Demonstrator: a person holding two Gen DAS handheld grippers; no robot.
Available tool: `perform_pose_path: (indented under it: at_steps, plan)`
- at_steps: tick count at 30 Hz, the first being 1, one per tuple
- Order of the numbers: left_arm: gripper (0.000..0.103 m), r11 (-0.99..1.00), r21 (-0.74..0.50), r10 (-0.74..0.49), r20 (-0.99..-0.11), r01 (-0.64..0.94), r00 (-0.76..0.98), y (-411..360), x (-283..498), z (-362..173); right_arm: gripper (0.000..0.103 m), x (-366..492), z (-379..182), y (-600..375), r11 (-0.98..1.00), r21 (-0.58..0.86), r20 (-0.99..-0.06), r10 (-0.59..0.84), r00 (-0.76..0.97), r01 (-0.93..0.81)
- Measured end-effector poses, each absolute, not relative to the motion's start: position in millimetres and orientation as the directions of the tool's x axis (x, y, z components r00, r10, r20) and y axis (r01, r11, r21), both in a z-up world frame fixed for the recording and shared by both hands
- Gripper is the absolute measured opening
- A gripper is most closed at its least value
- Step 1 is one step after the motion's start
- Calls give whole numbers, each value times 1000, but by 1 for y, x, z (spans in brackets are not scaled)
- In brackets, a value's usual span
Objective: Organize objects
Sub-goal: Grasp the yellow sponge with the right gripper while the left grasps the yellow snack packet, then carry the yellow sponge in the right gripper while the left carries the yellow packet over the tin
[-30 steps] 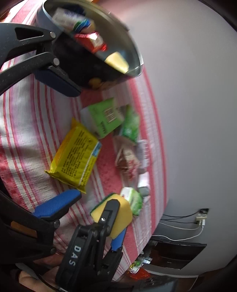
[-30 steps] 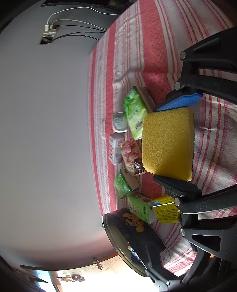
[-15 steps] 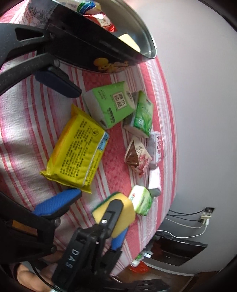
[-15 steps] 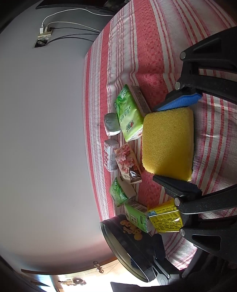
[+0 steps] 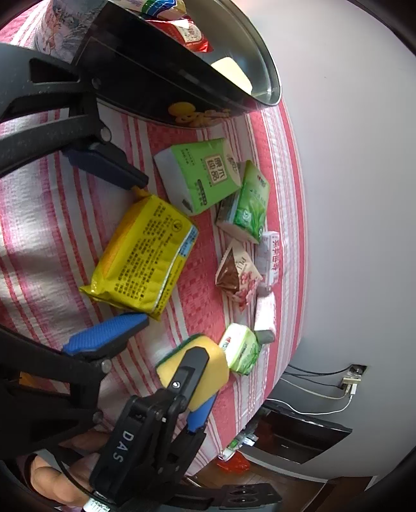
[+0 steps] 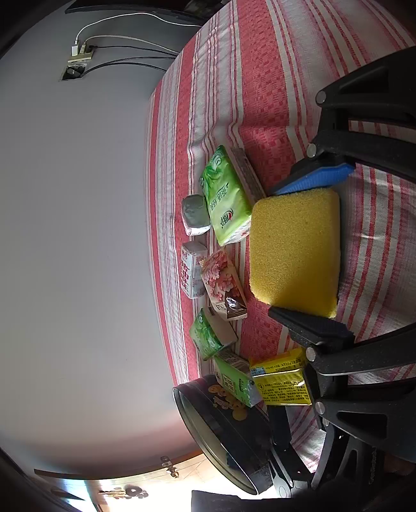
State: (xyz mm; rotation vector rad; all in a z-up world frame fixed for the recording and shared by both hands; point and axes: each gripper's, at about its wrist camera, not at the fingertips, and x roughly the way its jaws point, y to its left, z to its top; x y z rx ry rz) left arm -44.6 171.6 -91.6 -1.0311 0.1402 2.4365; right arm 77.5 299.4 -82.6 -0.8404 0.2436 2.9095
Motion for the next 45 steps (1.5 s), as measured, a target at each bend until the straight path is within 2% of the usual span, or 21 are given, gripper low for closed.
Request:
perform_pose_path:
  at_steps: [3, 8, 13, 16, 18, 20, 24, 27, 33, 45]
  plan:
    - [79, -891, -97, 379, -699, -444, -606, 162, -44, -90, 68, 78, -82, 299, -982, 124, -537, 54, -842, -142]
    - [87, -912, -132, 364, -699, -389, -616, 154, -48, -87, 68, 77, -82, 298, -983, 120, -540, 54, -840, -141]
    - [94, -912, -94, 351, -684, -400, -640, 167, -46, -82, 68, 77, -83, 298, -983, 123, -541, 51, -840, -139]
    - [94, -917, -81, 329, -704, -390, -629, 171, -55, -87, 68, 78, -83, 297, -983, 122, -541, 52, -839, -139]
    - [99, -924, -74, 312, -715, -376, -626, 171, -62, -89, 68, 77, -83, 297, -983, 123, -541, 52, -839, -140]
    - [99, -922, -89, 320, -722, -377, -613, 170, -64, -92, 68, 78, -83, 296, -983, 123, -541, 52, -839, -140]
    - [84, -913, -63, 321, -722, -404, -613, 174, -59, -94, 68, 77, -83, 297, -983, 124, -541, 49, -840, -137]
    - [77, -905, -43, 324, -716, -424, -619, 177, -55, -94, 68, 77, -83, 297, -983, 125, -540, 49, -840, -138]
    - [75, -894, -50, 350, -699, -445, -624, 175, -49, -90, 68, 77, -82, 298, -982, 131, -529, 46, -847, -135]
    - [75, -912, 33, 318, -571, -408, -757, 167, -25, -62, 68, 81, -79, 294, -988, 92, -487, 65, -871, -126]
